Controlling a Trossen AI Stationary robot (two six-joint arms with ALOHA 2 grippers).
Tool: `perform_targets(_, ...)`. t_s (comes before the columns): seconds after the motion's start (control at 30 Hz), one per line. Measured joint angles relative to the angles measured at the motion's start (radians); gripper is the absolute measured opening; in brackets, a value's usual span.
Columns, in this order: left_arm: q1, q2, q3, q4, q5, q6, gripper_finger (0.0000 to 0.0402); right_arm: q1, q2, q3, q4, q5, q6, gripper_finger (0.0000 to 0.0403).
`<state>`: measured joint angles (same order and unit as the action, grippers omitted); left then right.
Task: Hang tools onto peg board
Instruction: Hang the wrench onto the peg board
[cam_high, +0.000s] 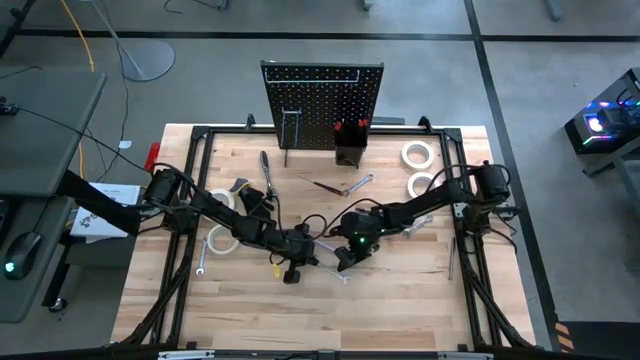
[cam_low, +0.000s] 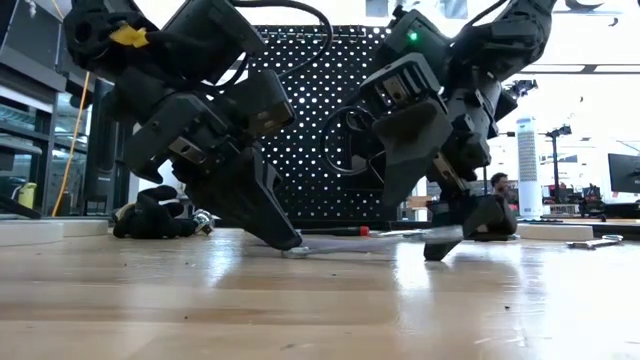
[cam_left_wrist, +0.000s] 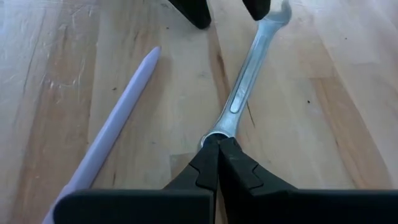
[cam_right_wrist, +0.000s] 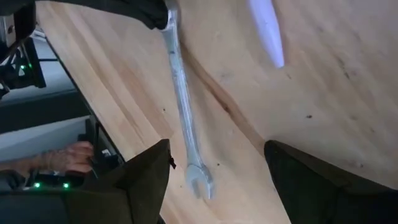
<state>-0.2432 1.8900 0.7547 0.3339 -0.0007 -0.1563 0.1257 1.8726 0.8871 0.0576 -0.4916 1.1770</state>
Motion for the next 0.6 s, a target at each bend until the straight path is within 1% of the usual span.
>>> perform_targets(0.13,-0.001,0.0,0.0,-0.001,-0.009,0.0,0.0,0.004,0.001,0.0,0.007,0.0,-0.006,0.0261)
perform_targets(0.27,-0.001,0.0,0.0,-0.001,-0.01,-0.002,0.0,0.027,0.005,-0.002,0.063,0.001,-0.004,0.0261)
perform_targets(0.37,-0.001,0.0,0.0,0.0,-0.027,-0.037,0.0,0.048,0.014,-0.002,0.088,0.026,0.028,0.0257)
perform_targets(0.6,0.0,0.001,-0.002,0.015,-0.055,-0.061,0.0,0.072,0.095,0.0,0.193,0.03,0.11,0.0248)
